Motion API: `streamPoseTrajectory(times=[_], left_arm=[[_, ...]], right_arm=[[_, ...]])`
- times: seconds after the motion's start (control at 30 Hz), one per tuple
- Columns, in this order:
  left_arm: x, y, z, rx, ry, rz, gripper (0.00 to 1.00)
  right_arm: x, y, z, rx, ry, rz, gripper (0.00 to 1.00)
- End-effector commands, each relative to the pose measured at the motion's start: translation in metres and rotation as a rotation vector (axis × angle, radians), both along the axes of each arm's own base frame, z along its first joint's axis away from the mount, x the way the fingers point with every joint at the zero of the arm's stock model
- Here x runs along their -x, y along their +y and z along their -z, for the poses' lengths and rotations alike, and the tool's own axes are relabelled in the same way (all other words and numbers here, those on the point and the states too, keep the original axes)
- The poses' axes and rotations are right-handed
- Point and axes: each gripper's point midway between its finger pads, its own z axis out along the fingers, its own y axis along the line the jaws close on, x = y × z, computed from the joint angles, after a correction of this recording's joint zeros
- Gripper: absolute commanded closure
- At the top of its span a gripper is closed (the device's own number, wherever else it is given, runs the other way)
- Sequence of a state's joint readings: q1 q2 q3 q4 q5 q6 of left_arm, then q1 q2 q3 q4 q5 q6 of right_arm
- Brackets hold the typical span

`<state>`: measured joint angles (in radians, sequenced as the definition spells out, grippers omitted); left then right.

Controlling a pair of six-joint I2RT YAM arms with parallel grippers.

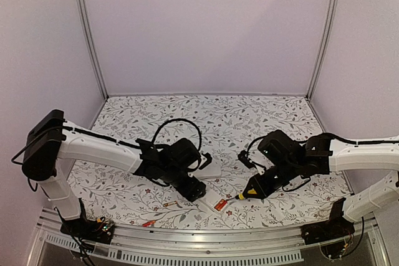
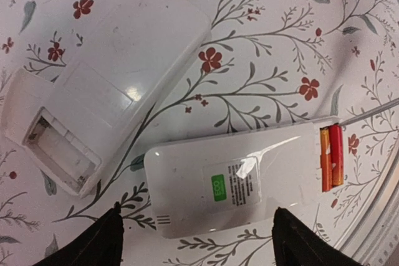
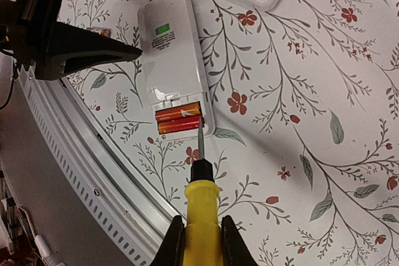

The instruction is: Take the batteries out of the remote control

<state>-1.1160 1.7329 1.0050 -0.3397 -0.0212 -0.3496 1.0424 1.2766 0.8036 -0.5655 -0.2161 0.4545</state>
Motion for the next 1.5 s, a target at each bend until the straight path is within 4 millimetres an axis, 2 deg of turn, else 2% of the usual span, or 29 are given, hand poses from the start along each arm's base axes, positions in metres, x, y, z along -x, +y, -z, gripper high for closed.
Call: streamPoseTrajectory(times=[0.0, 0.57, 1.0, 1.17, 1.3, 1.47], left_arm=[[0.005, 0.007, 0.013, -0.054, 0.000, -0.002, 0.19], [0.014, 0.010, 0.027, -0.110, -0.005, 0.022, 0.29], [0.013, 0.012, 0.029, -0.129, -0.015, 0.028, 0.31], [0.013, 0.012, 0.029, -0.134, -0.018, 0.028, 0.32], [0.013, 0.012, 0.029, -0.139, -0.018, 0.030, 0.33], [0.012, 0.010, 0.029, -0.142, -0.024, 0.031, 0.33]], right_arm=[[0.002, -0.002, 0.007, 0.016, 0.006, 0.005, 1.00], [-0.002, -0.008, 0.006, 0.037, -0.011, 0.038, 1.00], [0.003, 0.000, -0.003, -0.025, 0.003, 0.014, 1.00], [-0.001, -0.006, -0.001, 0.007, -0.013, 0.039, 1.00], [-0.002, -0.004, -0.011, -0.029, -0.027, 0.044, 1.00], [0.006, -0.004, -0.001, -0.024, 0.013, 0.028, 1.00]])
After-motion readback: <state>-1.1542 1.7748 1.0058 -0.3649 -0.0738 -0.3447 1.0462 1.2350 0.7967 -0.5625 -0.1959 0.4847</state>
